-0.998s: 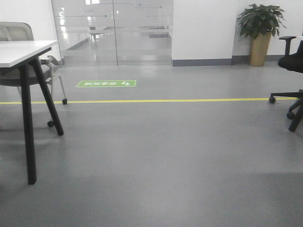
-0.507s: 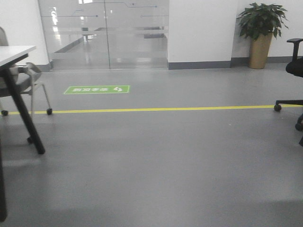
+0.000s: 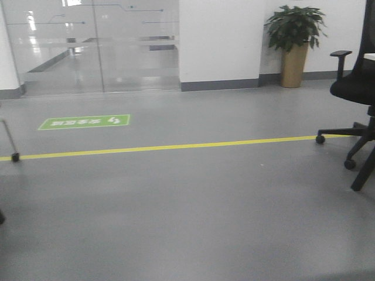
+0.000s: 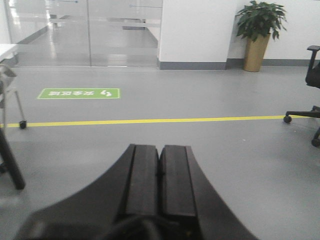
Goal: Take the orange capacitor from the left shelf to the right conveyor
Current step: 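Drive up to the red-framed conveyor with the capacitor held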
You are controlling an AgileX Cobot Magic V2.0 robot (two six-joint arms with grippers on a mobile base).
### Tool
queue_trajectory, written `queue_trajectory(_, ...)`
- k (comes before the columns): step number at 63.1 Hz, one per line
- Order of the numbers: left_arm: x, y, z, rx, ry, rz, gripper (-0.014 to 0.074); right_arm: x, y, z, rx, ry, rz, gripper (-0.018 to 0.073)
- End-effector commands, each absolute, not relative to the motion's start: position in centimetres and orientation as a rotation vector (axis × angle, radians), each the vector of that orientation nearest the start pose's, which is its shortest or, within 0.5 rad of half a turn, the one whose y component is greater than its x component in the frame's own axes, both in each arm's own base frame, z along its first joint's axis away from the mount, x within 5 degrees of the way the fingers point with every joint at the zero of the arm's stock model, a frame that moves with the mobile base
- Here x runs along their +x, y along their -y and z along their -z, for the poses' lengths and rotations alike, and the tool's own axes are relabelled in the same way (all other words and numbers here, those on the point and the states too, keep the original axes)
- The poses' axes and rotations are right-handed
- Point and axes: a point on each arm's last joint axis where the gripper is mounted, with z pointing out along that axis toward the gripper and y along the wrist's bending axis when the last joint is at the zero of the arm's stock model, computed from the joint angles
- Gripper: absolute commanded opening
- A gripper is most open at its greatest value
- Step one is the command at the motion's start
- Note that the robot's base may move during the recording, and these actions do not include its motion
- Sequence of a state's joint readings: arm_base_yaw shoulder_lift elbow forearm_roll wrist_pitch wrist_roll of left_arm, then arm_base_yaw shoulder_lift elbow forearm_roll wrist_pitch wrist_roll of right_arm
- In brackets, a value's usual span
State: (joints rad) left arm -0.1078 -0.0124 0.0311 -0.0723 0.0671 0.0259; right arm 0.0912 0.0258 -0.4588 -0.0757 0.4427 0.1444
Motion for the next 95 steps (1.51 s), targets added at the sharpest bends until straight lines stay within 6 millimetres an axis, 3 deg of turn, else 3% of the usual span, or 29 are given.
queue_trajectory(1, 5.5, 0.62, -20.76, 0.046, -1.465, 0.133, -0.0127, 1.42, 0.15, -33.58, 0.004, -1.391, -0.097, 0.012)
queue_trajectory(95, 5.5, 0.62, -20.76, 0.046, -1.465, 0.133, -0.0127, 1.42, 0.15, -33.58, 0.004, -1.391, -0.097, 0.012)
